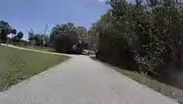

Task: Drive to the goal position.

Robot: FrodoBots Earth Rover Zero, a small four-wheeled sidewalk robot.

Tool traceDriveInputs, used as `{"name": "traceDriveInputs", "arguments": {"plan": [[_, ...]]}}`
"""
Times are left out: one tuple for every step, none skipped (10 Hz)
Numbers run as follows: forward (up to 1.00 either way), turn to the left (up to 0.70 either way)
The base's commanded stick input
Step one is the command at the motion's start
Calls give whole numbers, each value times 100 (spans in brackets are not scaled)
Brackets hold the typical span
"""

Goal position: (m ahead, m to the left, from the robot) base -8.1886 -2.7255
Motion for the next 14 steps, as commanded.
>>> {"name": "traceDriveInputs", "arguments": {"plan": [[50,0],[50,0],[50,0],[50,0],[50,0],[50,0],[50,0],[50,0],[50,0],[50,0],[50,13],[50,25],[50,25],[50,25]]}}
